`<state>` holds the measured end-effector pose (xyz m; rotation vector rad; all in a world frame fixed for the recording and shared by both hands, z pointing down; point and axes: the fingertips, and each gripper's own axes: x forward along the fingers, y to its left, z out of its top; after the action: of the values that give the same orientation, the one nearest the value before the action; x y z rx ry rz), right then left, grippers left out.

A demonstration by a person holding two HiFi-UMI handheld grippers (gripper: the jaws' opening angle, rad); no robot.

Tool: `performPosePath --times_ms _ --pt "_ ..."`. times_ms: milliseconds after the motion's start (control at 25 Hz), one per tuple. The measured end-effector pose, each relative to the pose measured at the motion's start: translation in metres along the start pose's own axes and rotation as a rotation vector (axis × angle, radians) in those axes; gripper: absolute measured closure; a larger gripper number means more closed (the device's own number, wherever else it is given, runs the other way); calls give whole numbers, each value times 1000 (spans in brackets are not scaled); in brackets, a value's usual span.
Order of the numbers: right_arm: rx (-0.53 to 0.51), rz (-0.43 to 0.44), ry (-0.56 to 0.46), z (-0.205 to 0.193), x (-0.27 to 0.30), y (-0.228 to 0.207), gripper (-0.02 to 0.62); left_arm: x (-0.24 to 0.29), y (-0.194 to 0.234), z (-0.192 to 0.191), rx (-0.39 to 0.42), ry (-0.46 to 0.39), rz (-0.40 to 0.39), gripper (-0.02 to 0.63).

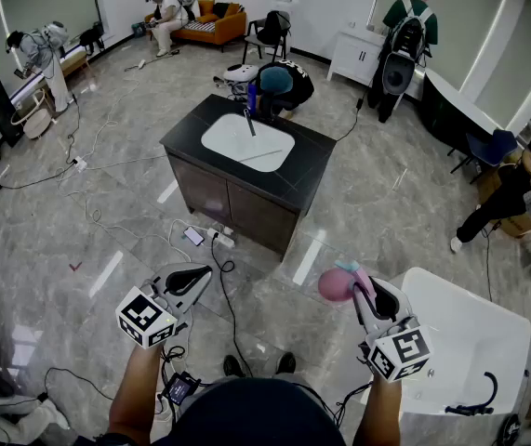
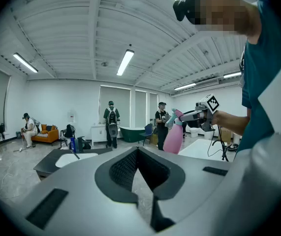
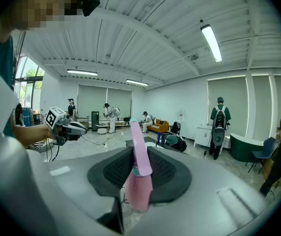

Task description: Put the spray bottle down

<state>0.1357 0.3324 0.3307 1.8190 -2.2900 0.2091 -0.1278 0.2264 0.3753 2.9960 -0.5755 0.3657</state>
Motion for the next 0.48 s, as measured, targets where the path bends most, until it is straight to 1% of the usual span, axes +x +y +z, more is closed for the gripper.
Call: performPosePath --times_ms 360,480 --pt "32 -27 -7 0 33 14 496 -6 34 -11 -9 -11 -24 601" --pt "72 -25 -16 3 45 16 495 -8 44 -11 -9 -11 -33 601"
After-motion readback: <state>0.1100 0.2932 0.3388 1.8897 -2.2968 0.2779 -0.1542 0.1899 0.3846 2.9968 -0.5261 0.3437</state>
